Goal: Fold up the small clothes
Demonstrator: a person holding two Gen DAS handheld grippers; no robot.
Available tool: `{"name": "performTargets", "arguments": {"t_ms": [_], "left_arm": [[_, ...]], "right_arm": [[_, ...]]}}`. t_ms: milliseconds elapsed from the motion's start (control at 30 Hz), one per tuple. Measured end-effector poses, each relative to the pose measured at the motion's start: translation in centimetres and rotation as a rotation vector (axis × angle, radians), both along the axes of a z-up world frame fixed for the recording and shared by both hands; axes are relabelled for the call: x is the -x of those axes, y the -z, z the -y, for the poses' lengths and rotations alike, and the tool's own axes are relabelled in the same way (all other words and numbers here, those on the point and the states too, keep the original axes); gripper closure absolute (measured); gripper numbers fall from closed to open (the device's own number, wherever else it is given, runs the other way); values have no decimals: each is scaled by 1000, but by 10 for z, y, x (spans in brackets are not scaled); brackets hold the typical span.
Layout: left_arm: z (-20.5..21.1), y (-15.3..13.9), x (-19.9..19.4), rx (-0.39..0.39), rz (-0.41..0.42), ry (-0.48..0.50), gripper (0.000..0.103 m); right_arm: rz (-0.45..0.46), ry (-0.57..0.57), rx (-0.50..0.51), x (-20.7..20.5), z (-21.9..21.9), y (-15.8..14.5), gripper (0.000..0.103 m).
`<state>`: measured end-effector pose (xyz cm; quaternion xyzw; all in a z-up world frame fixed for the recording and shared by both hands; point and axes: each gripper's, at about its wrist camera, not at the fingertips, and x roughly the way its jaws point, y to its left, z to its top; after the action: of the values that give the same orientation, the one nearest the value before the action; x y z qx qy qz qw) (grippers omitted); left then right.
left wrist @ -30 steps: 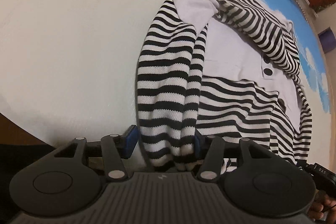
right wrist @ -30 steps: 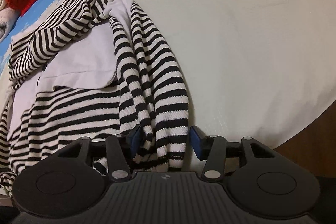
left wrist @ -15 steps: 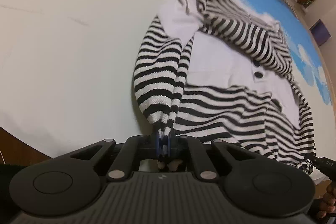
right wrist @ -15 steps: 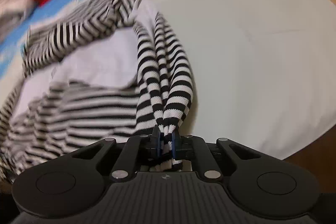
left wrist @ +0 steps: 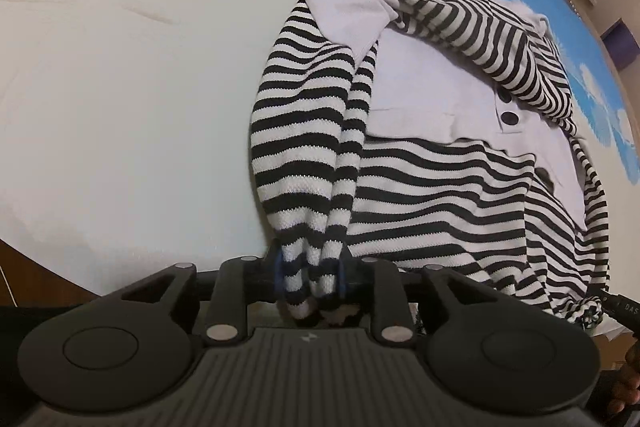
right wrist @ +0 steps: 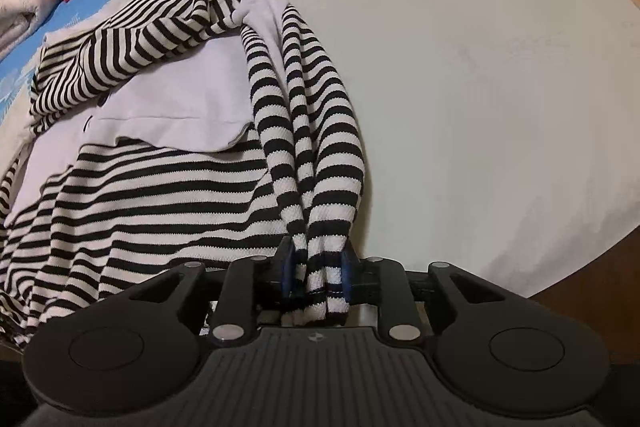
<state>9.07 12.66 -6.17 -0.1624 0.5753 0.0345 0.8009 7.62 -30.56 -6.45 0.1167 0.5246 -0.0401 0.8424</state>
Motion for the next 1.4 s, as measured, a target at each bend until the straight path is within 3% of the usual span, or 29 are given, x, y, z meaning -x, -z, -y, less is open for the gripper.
{"name": "performTargets", "arguments": {"t_ms": [100,133,200,533,600,733,900,1400], "left_arm": [[0,0,-1,-10,6,7,82],[0,-1,0,-14,14,8,86],[1,-6,0,-31,40,3,91],[1,-4,-2,-45,27,6,90],[2,-3,-2,-47,19,8,85],[4,-2,-2,-58,14,27,84],[6,-5,-1,-67,40,41,95],[8,0,-4,-74,11,52,91]], "right_arm": [[5,-19,15,-1,0,0,81],[12,-21,13,-1,0,-1,89],[35,-19,5,0,1,-6,92],[18,-31,17,-3,-1,-3,90],[17,-29,16,-3,-1,-3,90],[18,-37,26,-2,-2,-3,90],[21,-44,38,-2,-3,-4,91],[22,-50,47,-3,-6,-4,92]]}}
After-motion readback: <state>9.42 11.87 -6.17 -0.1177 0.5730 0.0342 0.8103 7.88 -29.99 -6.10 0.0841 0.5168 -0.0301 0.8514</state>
